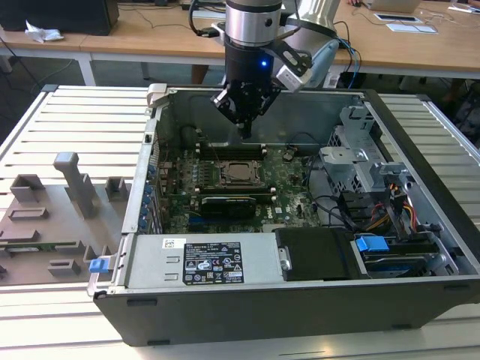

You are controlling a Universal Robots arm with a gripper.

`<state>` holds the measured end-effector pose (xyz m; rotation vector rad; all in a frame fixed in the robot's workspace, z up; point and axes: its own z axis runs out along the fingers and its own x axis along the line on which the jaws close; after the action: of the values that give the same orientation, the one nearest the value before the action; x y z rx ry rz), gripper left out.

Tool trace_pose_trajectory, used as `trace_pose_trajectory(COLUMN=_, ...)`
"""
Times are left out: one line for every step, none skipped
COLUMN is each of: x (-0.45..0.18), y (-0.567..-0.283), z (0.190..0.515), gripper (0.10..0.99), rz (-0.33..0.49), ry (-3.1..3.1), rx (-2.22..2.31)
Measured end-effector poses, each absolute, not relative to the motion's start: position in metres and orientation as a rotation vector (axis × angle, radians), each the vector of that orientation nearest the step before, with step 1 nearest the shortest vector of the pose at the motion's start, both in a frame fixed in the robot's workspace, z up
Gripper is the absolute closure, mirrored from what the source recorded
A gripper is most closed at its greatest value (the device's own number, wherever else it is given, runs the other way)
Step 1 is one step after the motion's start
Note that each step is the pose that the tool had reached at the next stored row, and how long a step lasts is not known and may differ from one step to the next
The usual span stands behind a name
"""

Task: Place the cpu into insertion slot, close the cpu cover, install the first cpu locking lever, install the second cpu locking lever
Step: 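Install the first cpu locking lever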

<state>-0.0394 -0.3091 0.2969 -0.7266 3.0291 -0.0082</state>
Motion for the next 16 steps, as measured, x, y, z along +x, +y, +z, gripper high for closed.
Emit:
trace_pose_trajectory(x=-0.0393, y=-0.3091, z=0.2969, gripper=0.98, rz=-0.008, ry=3.029, rx=-0.726)
trace_pose_trajectory(x=-0.0394, y=-0.3091, z=0.2969, gripper=0.98, rz=-0.008, ry=3.031, rx=-0.719)
trace_pose_trajectory(x=-0.0393, y=-0.3092, z=0.2969, gripper=0.98, rz=-0.009, ry=3.036, rx=-0.699)
trace_pose_trajectory(x=-0.0393, y=-0.3092, z=0.2969, gripper=0.98, rz=-0.009, ry=3.04, rx=-0.68)
trace_pose_trajectory(x=-0.0393, y=-0.3092, z=0.2968, gripper=0.98, rz=-0.009, ry=3.046, rx=-0.654)
trace_pose_trajectory(x=-0.0394, y=-0.3092, z=0.2968, gripper=0.98, rz=-0.01, ry=3.055, rx=-0.611)
trace_pose_trajectory(x=-0.0393, y=-0.3092, z=0.2968, gripper=0.98, rz=-0.01, ry=3.06, rx=-0.583)
trace_pose_trajectory(x=-0.0393, y=-0.3091, z=0.2967, gripper=0.98, rz=-0.01, ry=3.064, rx=-0.564)
trace_pose_trajectory(x=-0.0393, y=-0.3091, z=0.2967, gripper=0.98, rz=-0.011, ry=3.071, rx=-0.522)
trace_pose_trajectory(x=-0.0393, y=-0.3092, z=0.2967, gripper=0.98, rz=-0.011, ry=3.075, rx=-0.502)
trace_pose_trajectory(x=-0.0393, y=-0.3091, z=0.2967, gripper=0.98, rz=-0.011, ry=3.078, rx=-0.48)
trace_pose_trajectory(x=-0.0394, y=-0.3091, z=0.2967, gripper=0.98, rz=-0.012, ry=3.083, rx=-0.448)
trace_pose_trajectory(x=-0.0393, y=-0.3091, z=0.2967, gripper=0.98, rz=-0.012, ry=3.086, rx=-0.427)
trace_pose_trajectory(x=-0.0393, y=-0.3091, z=0.2966, gripper=0.98, rz=-0.013, ry=3.094, rx=-0.369)
trace_pose_trajectory(x=-0.0393, y=-0.3091, z=0.2966, gripper=0.98, rz=-0.013, ry=3.098, rx=-0.333)
trace_pose_trajectory(x=-0.0393, y=-0.3091, z=0.2966, gripper=0.98, rz=-0.014, ry=3.103, rx=-0.29)
